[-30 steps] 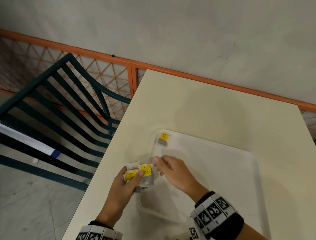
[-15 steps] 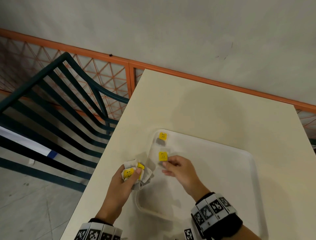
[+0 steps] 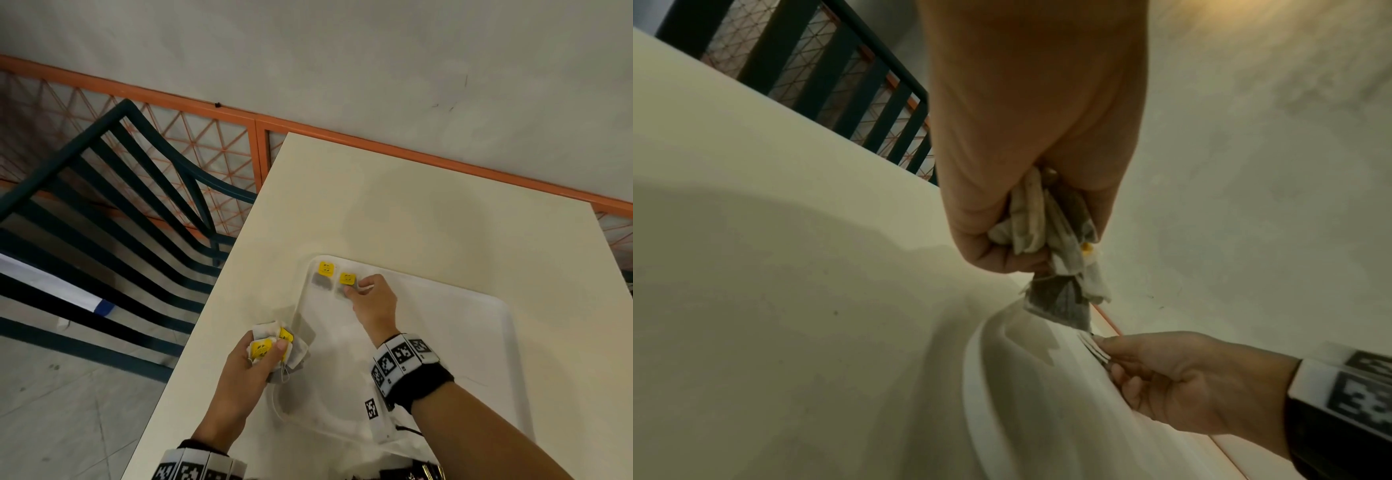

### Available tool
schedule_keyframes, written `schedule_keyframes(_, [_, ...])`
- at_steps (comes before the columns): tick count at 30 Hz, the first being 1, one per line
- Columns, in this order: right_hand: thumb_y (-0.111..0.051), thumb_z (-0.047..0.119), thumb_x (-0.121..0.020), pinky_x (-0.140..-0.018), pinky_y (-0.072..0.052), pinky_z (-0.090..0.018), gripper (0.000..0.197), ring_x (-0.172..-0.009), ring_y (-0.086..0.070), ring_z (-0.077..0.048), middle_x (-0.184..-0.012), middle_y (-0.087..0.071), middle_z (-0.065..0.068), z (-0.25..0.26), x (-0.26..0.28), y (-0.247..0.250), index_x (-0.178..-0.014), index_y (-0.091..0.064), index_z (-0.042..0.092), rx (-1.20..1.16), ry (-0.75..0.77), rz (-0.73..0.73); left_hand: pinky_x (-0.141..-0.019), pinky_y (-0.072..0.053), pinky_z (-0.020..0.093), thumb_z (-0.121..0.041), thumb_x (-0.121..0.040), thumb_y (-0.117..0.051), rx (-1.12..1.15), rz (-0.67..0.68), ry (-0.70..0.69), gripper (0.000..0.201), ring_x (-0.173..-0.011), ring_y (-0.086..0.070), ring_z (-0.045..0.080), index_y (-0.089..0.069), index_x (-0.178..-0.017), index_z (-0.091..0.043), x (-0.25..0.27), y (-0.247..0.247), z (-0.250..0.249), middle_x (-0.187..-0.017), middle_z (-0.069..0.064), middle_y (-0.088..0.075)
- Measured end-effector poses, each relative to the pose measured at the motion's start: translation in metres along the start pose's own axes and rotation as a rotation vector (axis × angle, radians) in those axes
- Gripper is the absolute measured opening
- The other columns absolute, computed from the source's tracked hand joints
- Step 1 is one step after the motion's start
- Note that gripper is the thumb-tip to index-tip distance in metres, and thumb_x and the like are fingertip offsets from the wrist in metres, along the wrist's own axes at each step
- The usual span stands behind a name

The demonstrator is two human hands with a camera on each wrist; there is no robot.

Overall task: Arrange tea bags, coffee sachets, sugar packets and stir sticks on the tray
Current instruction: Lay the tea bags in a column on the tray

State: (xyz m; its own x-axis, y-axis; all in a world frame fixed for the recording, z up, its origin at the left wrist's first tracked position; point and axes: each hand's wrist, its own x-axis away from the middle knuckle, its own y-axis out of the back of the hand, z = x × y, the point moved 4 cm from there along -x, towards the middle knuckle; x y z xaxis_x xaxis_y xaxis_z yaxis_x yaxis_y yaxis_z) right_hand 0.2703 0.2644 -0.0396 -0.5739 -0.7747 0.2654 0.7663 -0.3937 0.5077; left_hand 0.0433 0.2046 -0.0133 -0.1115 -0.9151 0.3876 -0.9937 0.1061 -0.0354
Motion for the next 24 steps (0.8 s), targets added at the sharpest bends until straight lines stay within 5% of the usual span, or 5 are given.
schedule_keyframes(5, [-0.071, 0.014, -0.08, -0.052, -0.037, 0.0, 0.021, -0.07, -0.05, -0.017, -0.063, -0.047, 0.008, 0.005, -0.005, -0.001, -0.082, -0.051, 0.009, 0.055, 0.039, 0.002, -0.057, -0.052, 0.014, -0.017, -0.087, -0.058, 0.017, 0.0, -0.005, 0.017, -0.09, -0.063, 0.017, -0.06, -0.098, -0.031, 0.002, -0.001, -0.002, -0.097, 0.002, -0.066])
schedule_keyframes(12, [-0.07, 0.015, -0.081, -0.054, -0.038, -0.006, 0.019, -0.074, -0.051, -0.019, -0.077, -0.056, -0.006, 0.009, -0.007, -0.004, -0.082, -0.053, 0.007, 0.063, 0.06, -0.013, -0.054, -0.049, 0.012, -0.018, -0.088, -0.058, 0.012, 0.017, -0.028, 0.015, -0.077, -0.066, 0.011, -0.062, -0.099, -0.027, 0.005, -0.005, -0.006, -0.092, 0.002, -0.068])
schedule_keyframes(17, [-0.064, 0.024, -0.086, -0.067, -0.028, -0.016, 0.026, -0.086, -0.048, -0.018, -0.095, -0.051, -0.005, 0.016, 0.006, 0.001, -0.103, -0.056, 0.005, 0.082, 0.129, 0.0, -0.056, -0.05, 0.012, -0.017, -0.088, -0.057, 0.044, -0.003, -0.051, 0.018, -0.08, -0.067, 0.01, -0.062, -0.1, -0.028, 0.006, -0.001, -0.009, -0.088, -0.003, -0.07])
schedule_keyframes(20, [-0.059, 0.028, -0.089, -0.068, -0.037, -0.019, 0.013, -0.074, -0.054, -0.011, -0.082, -0.057, 0.005, 0.027, 0.031, -0.001, -0.093, -0.06, 0.016, 0.052, 0.2, 0.175, -0.057, -0.05, 0.012, -0.014, -0.088, -0.057, 0.086, -0.007, -0.061, 0.018, -0.074, -0.067, 0.001, -0.063, -0.099, -0.028, 0.005, -0.001, -0.012, -0.083, -0.008, -0.072])
schedule_keyframes(24, [-0.056, 0.018, -0.092, -0.057, -0.044, -0.019, 0.012, -0.062, -0.057, -0.006, -0.08, -0.064, 0.004, 0.032, 0.073, -0.011, -0.099, -0.065, 0.013, -0.121, 0.123, 0.682, -0.056, -0.05, 0.013, -0.015, -0.088, -0.057, 0.102, 0.007, -0.055, 0.018, -0.074, -0.069, 0.004, -0.064, -0.1, -0.027, 0.005, -0.004, -0.015, -0.083, -0.009, -0.073])
